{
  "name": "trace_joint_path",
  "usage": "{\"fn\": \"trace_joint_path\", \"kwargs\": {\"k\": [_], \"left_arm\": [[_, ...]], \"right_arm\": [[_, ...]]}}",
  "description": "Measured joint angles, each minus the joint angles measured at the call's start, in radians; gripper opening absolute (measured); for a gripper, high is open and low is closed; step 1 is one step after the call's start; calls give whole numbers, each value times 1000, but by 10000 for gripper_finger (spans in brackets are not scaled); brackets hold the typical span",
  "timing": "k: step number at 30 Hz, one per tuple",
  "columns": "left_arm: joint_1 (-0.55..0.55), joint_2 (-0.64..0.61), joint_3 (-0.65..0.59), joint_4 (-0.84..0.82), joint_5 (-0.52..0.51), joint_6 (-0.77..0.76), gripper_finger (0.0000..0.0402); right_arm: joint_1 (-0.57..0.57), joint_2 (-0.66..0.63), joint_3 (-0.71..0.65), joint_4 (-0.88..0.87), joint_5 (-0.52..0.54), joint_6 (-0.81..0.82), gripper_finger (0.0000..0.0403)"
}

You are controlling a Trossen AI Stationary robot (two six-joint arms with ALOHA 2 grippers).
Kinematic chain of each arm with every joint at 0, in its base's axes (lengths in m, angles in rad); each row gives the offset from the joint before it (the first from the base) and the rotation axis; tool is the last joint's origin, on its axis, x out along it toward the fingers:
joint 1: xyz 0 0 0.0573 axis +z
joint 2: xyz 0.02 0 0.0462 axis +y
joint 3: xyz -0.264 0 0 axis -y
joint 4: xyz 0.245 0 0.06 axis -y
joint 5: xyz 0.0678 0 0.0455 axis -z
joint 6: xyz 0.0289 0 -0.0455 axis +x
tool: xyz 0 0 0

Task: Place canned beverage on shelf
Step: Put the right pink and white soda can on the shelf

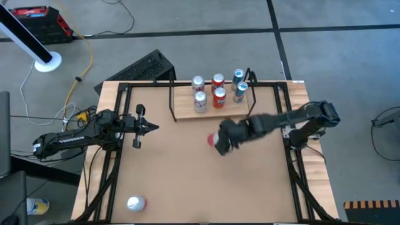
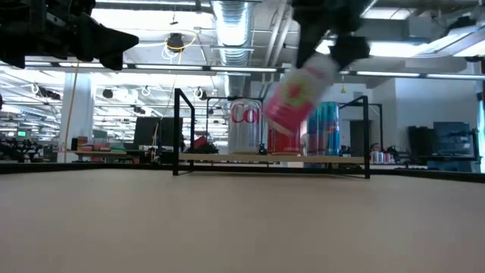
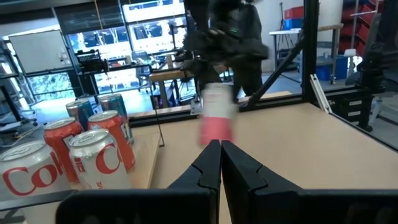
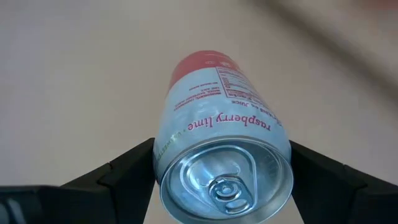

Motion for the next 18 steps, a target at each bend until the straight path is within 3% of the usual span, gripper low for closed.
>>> {"fn": "trace_joint_path", "kwargs": {"k": [9,18], "left_arm": [[0,0,0,2,-9,18,0],[0,0,0,2,-26,29,0]], "right_arm": [[-266,-1,123,239,12,-518,333],[-299,1,217,440,-17,-832,333]]}}
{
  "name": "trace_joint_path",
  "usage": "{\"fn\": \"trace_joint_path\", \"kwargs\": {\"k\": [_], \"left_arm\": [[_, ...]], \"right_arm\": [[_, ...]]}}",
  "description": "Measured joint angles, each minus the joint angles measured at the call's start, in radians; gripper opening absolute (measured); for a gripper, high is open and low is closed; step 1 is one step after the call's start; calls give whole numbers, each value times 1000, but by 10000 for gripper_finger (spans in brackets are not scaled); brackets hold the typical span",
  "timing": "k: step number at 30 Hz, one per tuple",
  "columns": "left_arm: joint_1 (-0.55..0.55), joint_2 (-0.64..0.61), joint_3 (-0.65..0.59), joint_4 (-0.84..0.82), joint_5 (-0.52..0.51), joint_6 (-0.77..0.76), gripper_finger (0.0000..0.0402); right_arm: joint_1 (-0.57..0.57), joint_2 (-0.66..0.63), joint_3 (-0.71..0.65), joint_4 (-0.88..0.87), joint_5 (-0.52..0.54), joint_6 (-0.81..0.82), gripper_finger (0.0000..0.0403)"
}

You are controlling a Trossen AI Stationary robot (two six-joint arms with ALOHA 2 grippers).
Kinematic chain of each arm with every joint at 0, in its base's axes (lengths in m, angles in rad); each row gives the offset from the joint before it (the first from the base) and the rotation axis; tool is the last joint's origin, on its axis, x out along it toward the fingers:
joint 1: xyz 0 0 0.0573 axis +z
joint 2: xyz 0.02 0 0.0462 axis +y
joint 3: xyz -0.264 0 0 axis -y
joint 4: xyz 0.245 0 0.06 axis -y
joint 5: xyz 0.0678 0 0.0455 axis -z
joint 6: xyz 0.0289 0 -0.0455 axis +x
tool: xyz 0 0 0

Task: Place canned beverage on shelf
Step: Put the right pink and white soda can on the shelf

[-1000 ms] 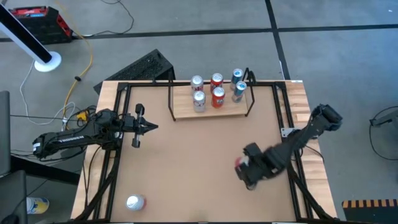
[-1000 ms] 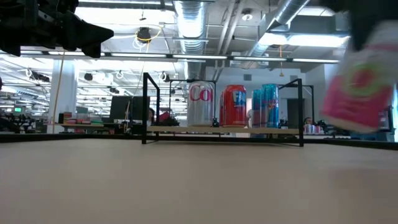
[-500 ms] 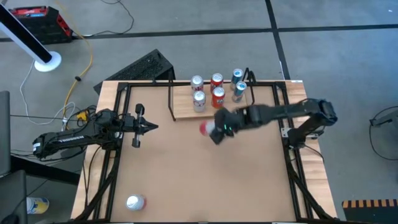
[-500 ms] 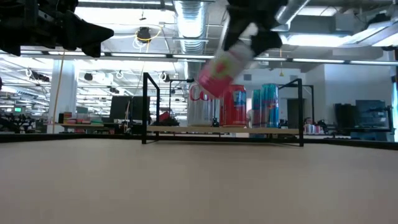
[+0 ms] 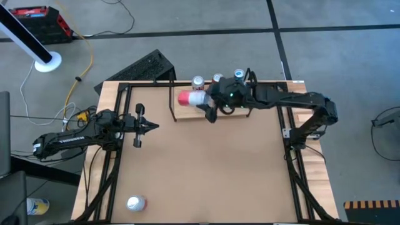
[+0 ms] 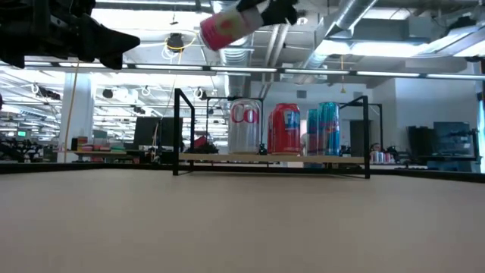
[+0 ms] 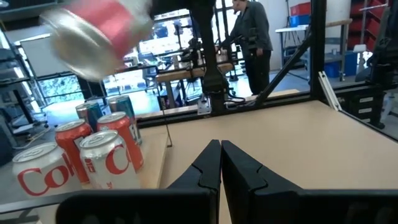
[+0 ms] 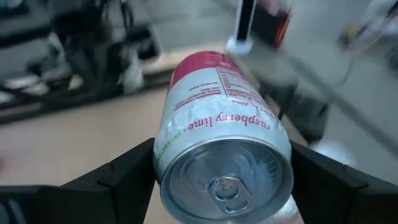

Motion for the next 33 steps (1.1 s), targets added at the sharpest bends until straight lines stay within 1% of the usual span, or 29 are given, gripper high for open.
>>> {"fn": "trace_joint_path", "kwargs": {"k": [3,6,7,10,12,14,19,22,25,33], "left_arm": [[0,0,0,5,0,0,0],[0,0,0,12,-1,0,0],[0,0,0,12,-1,0,0],[0,0,0,11,-4,0,0],[0,0,0,7,-4,0,0],[0,0,0,-2,-9,2,0],[0,0,0,-23,-26,8,0],[0,0,0,-28,-28,3,0],[0,0,0,-38,-29,2,0],[0,2,0,-52,-53,5,0]], "right_arm": [[-24,45,39,71,18,-71,333],[-52,137,124,24,18,-127,334],[-63,170,169,0,17,-145,334],[-97,261,326,-170,8,-173,334],[-122,312,435,-240,-18,-193,334],[-142,361,532,-316,-16,-217,334],[-184,484,710,-413,-42,-261,334],[-189,552,758,-462,-54,-277,334],[-196,605,773,-491,-43,-289,334],[-193,645,776,-499,-26,-331,334]]}}
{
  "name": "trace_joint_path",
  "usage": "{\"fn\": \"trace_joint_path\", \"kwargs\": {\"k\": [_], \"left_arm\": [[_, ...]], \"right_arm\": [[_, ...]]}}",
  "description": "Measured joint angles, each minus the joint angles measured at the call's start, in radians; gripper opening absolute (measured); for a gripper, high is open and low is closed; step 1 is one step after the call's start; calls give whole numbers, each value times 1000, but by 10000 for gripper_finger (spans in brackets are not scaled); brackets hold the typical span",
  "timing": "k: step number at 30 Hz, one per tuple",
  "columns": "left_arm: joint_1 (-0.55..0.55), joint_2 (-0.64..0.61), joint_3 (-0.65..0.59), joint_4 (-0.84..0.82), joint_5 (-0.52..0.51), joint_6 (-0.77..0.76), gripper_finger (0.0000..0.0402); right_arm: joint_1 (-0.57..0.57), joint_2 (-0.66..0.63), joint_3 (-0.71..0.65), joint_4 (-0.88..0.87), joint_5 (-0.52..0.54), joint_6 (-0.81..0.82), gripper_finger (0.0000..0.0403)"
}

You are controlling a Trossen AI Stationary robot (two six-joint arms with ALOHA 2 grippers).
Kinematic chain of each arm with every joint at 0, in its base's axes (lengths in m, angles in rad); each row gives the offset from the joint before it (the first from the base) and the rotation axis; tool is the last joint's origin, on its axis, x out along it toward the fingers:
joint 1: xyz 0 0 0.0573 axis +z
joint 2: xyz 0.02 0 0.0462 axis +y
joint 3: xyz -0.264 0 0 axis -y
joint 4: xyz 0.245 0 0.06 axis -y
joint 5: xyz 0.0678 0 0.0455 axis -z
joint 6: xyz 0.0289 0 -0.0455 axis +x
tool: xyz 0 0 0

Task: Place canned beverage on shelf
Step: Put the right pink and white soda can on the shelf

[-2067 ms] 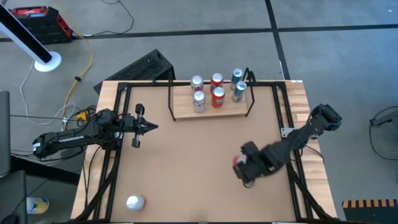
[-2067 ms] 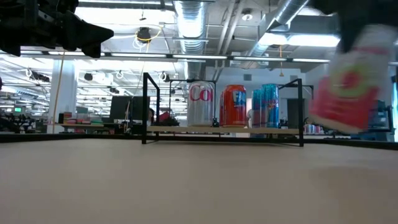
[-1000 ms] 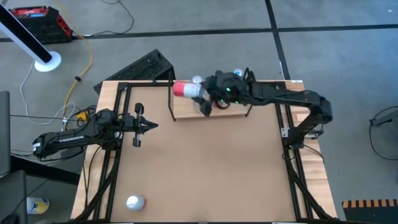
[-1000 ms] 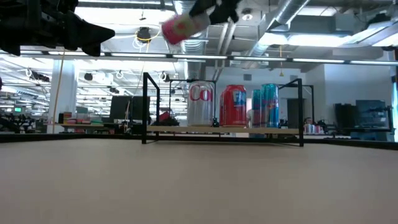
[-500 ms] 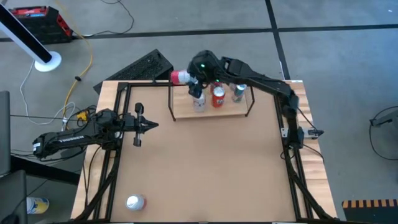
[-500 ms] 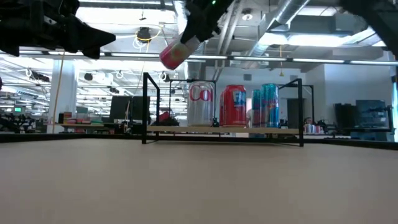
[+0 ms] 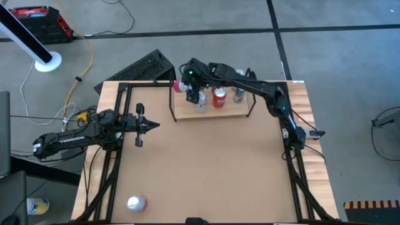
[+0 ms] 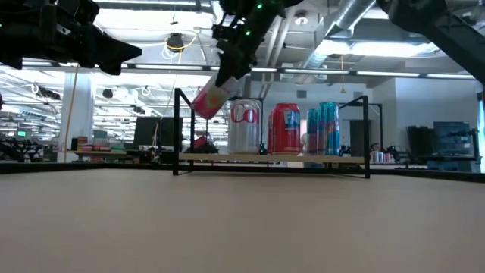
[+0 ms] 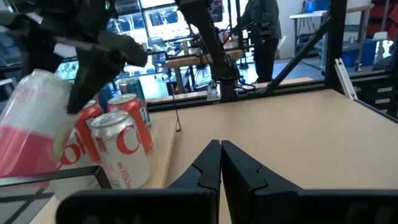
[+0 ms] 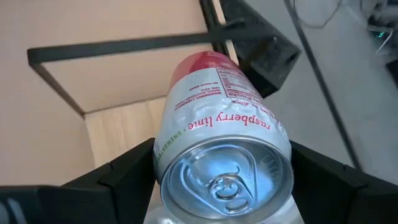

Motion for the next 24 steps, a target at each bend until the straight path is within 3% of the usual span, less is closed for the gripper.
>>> {"fn": "trace_joint_path", "kwargs": {"k": [24], "left_arm": [[0,0,0,8,-23,19,0]], "right_arm": [[39,71,-1,-55,-95,-106,334]]}}
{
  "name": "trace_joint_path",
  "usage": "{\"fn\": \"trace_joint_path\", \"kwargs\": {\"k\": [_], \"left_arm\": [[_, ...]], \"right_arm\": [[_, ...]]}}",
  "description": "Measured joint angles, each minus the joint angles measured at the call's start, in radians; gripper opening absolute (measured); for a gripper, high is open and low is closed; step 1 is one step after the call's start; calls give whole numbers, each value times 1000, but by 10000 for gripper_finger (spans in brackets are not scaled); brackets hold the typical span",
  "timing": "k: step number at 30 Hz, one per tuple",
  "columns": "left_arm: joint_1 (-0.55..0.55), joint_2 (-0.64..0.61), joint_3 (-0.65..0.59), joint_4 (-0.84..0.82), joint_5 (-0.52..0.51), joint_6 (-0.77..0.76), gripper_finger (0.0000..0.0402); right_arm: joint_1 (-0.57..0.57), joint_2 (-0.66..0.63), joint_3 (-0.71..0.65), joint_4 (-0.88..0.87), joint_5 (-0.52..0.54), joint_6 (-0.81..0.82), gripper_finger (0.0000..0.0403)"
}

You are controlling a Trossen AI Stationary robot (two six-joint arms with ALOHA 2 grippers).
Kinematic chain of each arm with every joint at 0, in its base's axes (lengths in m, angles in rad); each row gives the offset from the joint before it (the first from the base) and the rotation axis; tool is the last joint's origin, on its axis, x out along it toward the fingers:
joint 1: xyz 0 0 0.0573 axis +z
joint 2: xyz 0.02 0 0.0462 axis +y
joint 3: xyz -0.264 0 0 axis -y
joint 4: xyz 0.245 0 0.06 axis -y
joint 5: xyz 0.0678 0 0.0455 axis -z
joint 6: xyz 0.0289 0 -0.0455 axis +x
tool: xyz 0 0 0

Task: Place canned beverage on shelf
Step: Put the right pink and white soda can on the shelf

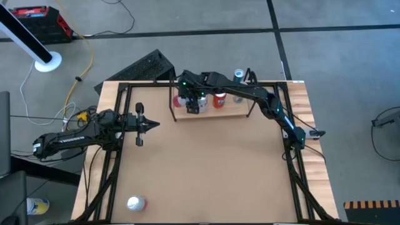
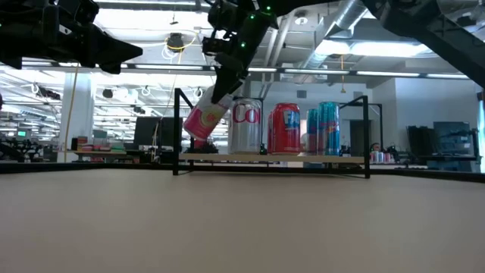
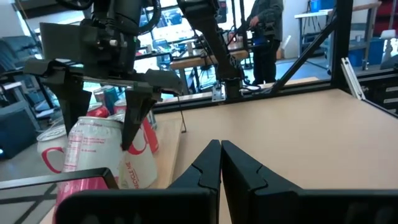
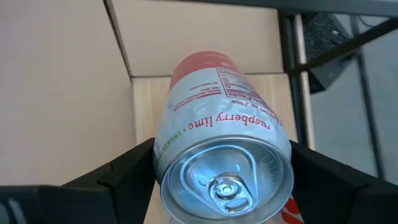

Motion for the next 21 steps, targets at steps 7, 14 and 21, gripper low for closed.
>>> {"fn": "trace_joint_path", "kwargs": {"k": [7,14,21], "left_arm": [[0,0,0,1,0,0,0],[0,0,0,2,0,0,0],[0,0,0,3,0,0,0]], "right_arm": [[22,0,0,-22,-42,26,334],[53,0,0,-60,-22,31,334],[50,0,0,-105,-14,74,334]]}}
